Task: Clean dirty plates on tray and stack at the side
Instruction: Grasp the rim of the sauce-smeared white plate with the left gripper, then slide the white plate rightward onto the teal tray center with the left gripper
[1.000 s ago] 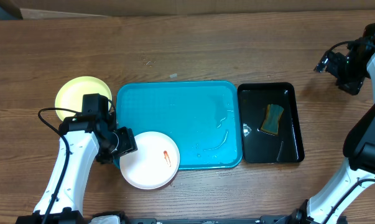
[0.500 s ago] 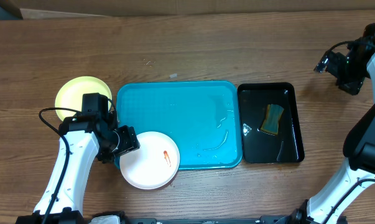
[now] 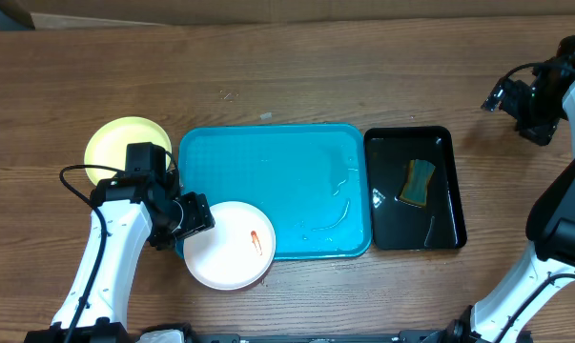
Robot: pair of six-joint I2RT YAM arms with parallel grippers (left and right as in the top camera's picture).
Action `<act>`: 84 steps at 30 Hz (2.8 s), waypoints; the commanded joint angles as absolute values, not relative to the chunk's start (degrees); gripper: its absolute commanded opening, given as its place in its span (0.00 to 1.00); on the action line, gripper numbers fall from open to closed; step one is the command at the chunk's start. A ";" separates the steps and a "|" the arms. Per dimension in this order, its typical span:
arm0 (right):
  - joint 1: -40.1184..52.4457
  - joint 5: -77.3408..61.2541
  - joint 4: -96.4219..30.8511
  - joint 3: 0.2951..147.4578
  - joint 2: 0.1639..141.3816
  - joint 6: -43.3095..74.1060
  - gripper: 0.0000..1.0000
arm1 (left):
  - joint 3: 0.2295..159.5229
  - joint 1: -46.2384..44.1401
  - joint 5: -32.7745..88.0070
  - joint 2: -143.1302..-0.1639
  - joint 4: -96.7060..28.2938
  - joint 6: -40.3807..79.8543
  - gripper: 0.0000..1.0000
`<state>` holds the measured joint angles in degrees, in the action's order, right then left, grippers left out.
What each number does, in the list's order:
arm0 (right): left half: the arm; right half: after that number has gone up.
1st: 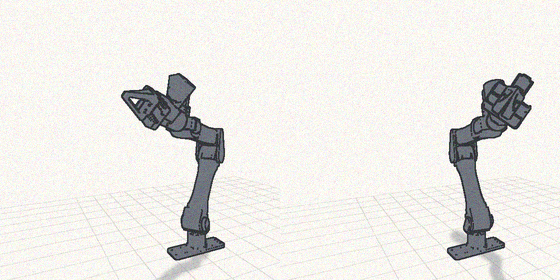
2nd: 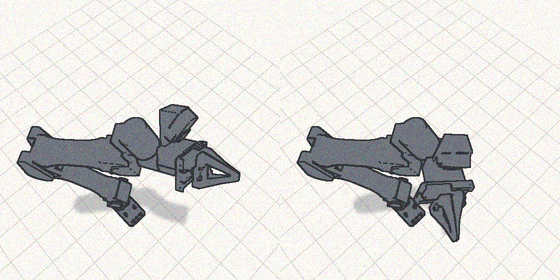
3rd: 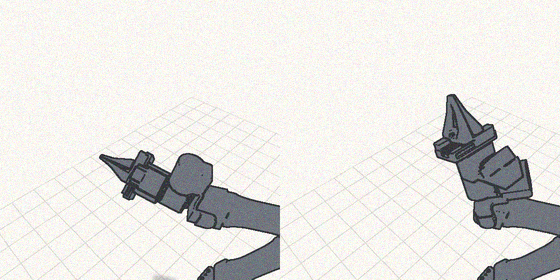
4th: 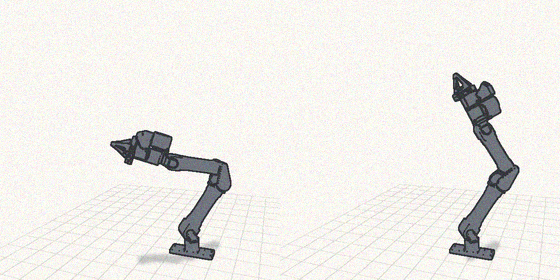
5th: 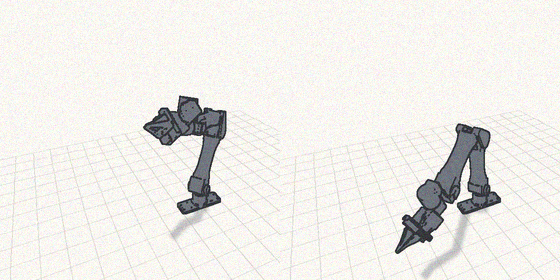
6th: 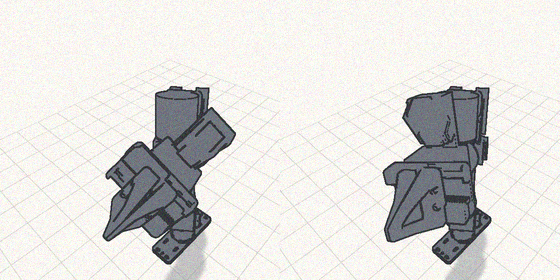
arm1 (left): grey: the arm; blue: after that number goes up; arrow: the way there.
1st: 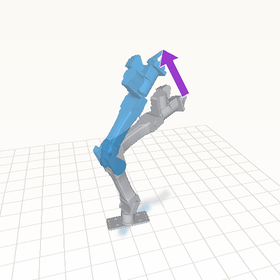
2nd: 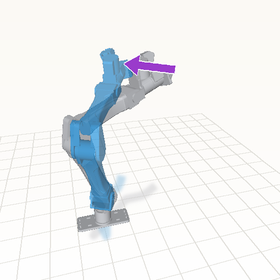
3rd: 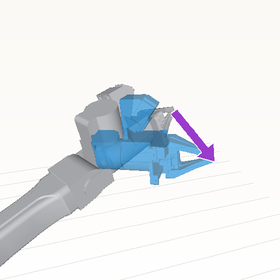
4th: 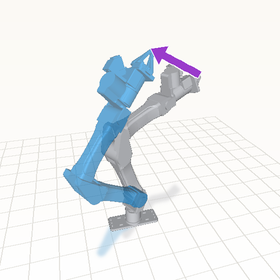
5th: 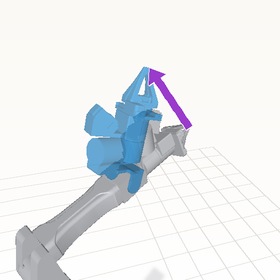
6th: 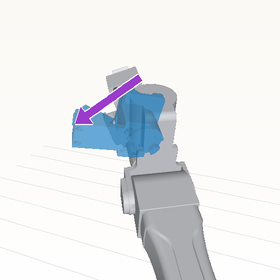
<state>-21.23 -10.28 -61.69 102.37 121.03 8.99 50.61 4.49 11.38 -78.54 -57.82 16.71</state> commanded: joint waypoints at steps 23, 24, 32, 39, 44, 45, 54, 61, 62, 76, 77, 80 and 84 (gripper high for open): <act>-21.12 -10.59 -61.54 103.57 119.66 9.15 1.00 | 52.07 4.49 9.87 -78.61 -57.04 16.29 0.73; -21.12 -10.59 -61.54 103.57 119.66 9.15 1.00 | 52.18 4.49 9.87 -78.61 -57.06 16.29 0.73; -21.12 -10.59 -61.54 103.57 119.66 9.15 1.00 | 58.33 4.49 6.76 -78.61 -61.82 17.37 0.73; -21.12 -10.59 -61.54 103.57 119.66 9.15 1.00 | 59.13 4.82 -3.84 -78.61 -65.04 23.18 0.74; -21.12 -10.59 -61.54 103.57 119.66 9.15 1.00 | 56.51 5.28 -3.29 -78.63 -66.17 23.81 0.72; -21.12 -10.59 -61.54 103.57 119.66 9.15 1.00 | 55.86 5.28 -2.72 -78.63 -66.04 23.79 0.71; -21.12 -10.59 -61.54 103.57 119.66 9.15 1.00 | 45.60 5.23 1.56 -78.63 -56.88 23.79 0.69; -21.12 -10.59 -61.54 103.57 119.66 9.15 1.00 | 39.79 5.17 5.23 -78.63 -48.05 22.70 0.61; -21.12 -10.59 -61.54 103.57 119.66 9.15 1.00 | 39.05 5.17 5.61 -78.63 -47.33 22.70 0.57; -21.12 -10.59 -61.54 103.57 119.66 9.15 1.00 | 35.40 5.19 16.86 -78.63 -41.28 20.16 0.09; -21.12 -10.59 -61.54 103.57 119.66 9.15 1.00 | 35.64 5.19 18.35 -78.63 -40.38 20.16 0.06; -21.12 -10.59 -61.54 103.57 119.66 9.15 1.00 | 35.83 5.15 21.17 -78.63 -37.91 20.34 0.04; -21.12 -10.59 -61.54 103.57 119.66 9.15 1.00 | 35.81 3.42 21.21 -78.63 -32.60 20.82 0.04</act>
<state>-21.23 -10.28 -61.69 102.37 121.03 9.02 35.92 4.86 18.52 -78.54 -34.87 20.86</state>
